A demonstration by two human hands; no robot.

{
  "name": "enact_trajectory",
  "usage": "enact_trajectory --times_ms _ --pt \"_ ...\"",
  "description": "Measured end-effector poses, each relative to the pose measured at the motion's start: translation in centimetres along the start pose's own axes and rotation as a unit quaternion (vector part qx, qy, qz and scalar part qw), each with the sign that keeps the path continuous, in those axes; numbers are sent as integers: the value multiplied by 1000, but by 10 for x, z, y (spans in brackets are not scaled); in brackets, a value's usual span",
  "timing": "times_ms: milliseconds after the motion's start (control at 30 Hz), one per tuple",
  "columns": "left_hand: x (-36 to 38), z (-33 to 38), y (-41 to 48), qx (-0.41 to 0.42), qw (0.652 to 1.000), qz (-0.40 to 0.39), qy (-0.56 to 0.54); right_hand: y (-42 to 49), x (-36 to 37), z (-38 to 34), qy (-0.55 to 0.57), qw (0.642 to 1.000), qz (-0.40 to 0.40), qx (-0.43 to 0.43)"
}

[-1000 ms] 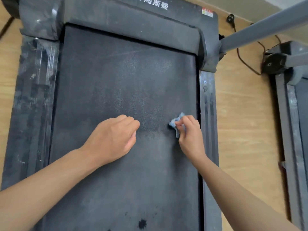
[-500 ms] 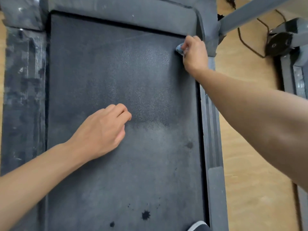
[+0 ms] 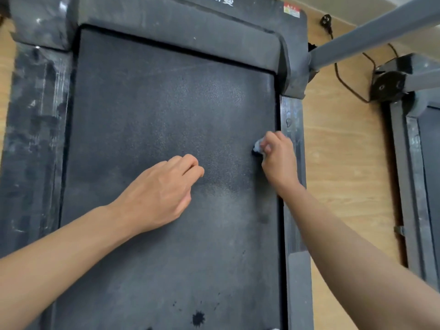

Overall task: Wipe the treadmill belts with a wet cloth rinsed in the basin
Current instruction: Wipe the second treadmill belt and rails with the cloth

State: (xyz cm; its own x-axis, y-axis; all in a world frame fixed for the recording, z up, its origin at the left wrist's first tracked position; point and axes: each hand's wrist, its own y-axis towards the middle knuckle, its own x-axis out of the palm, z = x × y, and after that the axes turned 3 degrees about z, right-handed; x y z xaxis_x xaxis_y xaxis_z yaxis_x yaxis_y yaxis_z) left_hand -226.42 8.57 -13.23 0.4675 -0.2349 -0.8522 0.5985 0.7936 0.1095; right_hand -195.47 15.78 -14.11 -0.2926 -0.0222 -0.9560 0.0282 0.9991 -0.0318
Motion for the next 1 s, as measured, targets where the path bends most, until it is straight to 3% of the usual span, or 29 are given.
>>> enact_trajectory --times_ms 133,233,400,567,800,1000 --pt "-4 -6 -14 -2 1000 -26 10 142 0 -11 -49 998 35 25" --pt "-12 -15 -25 -1 999 -37 31 172 3 -14 -74 996 28 28" --pt "-18 -28 -36 -42 999 -22 19 49 12 -14 -18 999 43 -2" --pt "-12 -23 -40 -56 998 -9 -13 -126 18 -24 38 997 3 66" --pt "-23 -37 -49 -89 995 44 -32 -120 10 -25 54 992 -28 110" --pt "-36 -60 -55 -114 987 107 -27 -107 21 -46 67 985 18 159"
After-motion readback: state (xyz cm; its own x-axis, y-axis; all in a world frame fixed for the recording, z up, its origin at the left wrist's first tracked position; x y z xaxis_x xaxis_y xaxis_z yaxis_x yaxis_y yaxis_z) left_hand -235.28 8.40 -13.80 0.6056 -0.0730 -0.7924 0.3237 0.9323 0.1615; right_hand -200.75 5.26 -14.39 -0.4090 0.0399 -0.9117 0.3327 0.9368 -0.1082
